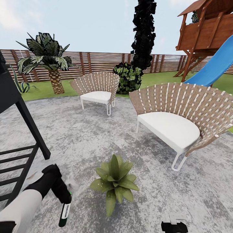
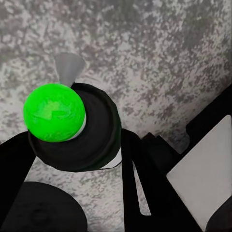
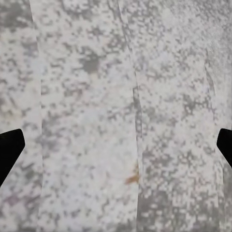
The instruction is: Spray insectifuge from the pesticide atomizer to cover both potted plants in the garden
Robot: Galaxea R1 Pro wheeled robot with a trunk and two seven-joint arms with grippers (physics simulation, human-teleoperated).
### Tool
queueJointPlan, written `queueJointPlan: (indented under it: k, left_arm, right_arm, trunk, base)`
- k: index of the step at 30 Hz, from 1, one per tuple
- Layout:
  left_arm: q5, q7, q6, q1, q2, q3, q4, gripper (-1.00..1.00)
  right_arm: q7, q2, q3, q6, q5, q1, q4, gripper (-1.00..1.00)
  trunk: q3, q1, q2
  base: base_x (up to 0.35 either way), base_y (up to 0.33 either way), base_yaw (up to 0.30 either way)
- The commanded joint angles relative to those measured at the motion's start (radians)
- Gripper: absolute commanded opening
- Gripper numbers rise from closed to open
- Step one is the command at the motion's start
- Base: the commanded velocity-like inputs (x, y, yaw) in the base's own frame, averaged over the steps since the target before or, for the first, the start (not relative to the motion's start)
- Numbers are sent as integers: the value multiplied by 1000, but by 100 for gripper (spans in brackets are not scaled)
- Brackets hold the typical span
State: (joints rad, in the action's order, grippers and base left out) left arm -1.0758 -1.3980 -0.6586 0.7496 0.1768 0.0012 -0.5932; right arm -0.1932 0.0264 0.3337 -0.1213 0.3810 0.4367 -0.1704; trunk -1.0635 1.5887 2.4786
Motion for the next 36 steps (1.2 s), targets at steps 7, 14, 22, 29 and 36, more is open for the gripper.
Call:
queueJointPlan:
  k: [7,14,22,29,36]
  left_arm:
    - [-5,5,-7,-12,-57,-5,-8,-100]
    - [-6,9,-9,-6,-80,-29,-8,-100]
    - [-6,16,-6,-13,13,-32,-7,-100]
    - [3,98,-4,-51,4,-27,5,-100]
    - [8,121,-8,-61,-8,-21,-4,-100]
  right_arm:
    - [-2,0,8,-4,10,2,2,100]
    - [-2,0,8,-4,10,1,2,100]
    - [-2,0,8,-4,10,1,1,100]
    - [-2,-2,8,-4,10,1,-1,100]
    - [-2,-2,8,-4,8,1,-1,100]
  trunk:
    - [-1,0,0]
    - [-1,0,0]
    - [-1,0,0]
    - [-1,0,0]
    - [-1,0,0]
  base:
    - [0,0,0]
    - [0,0,0]
    - [0,0,0]
    - [0,0,0]
    - [0,0,-33]
